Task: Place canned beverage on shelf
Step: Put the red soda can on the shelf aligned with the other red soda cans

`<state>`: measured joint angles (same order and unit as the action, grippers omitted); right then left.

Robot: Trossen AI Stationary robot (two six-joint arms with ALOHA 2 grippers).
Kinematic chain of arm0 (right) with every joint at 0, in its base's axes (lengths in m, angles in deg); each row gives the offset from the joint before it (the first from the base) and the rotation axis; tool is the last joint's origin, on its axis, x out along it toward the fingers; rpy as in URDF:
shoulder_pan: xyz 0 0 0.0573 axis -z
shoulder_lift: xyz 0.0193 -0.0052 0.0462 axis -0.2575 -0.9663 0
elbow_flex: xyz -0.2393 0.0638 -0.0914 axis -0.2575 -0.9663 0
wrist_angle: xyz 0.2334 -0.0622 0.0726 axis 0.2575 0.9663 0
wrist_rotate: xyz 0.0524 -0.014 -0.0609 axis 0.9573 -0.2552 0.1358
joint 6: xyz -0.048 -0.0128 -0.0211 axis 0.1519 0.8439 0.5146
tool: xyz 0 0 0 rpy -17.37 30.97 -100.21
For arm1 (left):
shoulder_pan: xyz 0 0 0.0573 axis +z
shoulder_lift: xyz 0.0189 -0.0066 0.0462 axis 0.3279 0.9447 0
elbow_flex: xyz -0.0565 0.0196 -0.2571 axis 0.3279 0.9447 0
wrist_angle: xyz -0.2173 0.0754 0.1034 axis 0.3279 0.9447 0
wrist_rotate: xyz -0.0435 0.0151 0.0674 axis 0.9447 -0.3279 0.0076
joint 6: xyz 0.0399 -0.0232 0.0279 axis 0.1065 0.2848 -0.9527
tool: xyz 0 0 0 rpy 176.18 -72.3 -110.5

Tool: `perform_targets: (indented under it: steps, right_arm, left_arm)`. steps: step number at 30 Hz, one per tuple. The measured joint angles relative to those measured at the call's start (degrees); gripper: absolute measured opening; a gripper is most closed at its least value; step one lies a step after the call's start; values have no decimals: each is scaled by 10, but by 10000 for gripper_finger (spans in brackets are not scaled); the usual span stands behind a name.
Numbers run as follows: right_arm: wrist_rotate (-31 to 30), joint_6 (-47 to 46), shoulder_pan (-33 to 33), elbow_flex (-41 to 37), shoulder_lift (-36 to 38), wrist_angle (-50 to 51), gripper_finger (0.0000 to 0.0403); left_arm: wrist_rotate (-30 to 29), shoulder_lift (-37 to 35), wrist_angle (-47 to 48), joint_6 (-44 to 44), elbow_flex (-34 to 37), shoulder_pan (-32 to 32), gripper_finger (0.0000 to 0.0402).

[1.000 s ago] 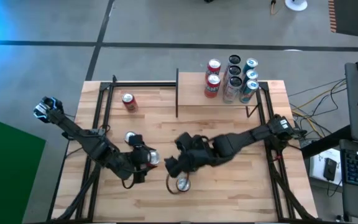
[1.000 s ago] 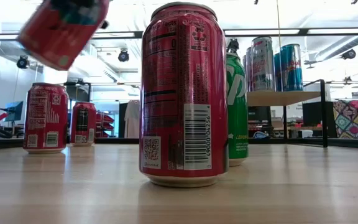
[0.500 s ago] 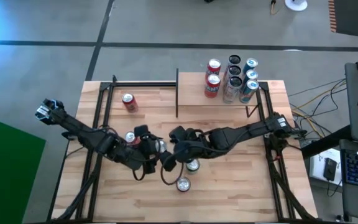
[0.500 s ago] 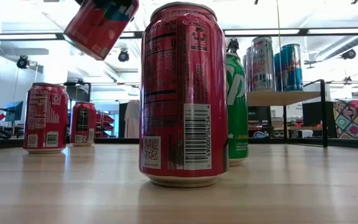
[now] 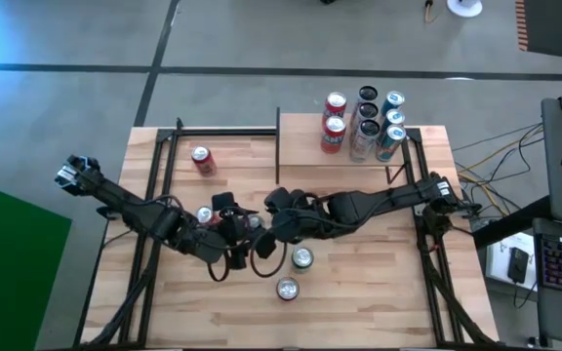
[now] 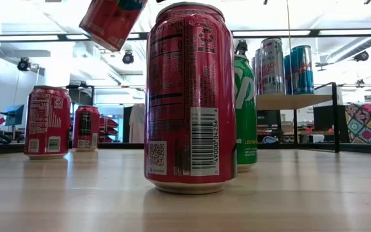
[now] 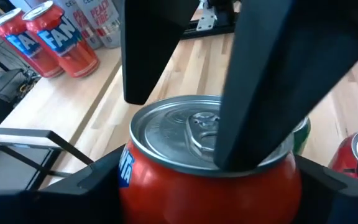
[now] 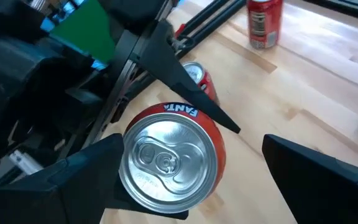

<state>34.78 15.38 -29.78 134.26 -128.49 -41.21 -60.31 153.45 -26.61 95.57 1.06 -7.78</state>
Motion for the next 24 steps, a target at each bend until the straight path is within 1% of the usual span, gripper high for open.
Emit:
perform_targets:
  steps: [3, 5, 7, 10, 14, 17, 20, 24]
  right_arm:
    - [13, 21, 1, 0, 0, -3, 380]
    - [38, 46, 0, 0, -2, -15, 380]
    - [46, 56, 0, -1, -4, -27, 379]
    - [39, 53, 3, -1, -4, -20, 379]
    - [46, 55, 11, -1, -9, -19, 379]
    - [48, 55, 11, -1, -13, -21, 377]
    - [47, 54, 11, -1, -13, -23, 354]
    - [46, 53, 13, -1, -11, -18, 304]
  left_arm:
    - [-4, 0, -6, -7, 0, 2, 291]
    - [-11, 0, -20, -16, 0, 3, 291]
    - [-10, -1, -12, -21, -1, 3, 291]
    - [-10, -1, -18, -20, -1, 4, 292]
    - [-8, -1, -45, -42, -1, 4, 293]
    - [-2, -1, -47, -49, 0, 4, 293]
    - [-2, -1, -52, -49, 0, 4, 294]
    - [-3, -1, -52, -43, 0, 6, 294]
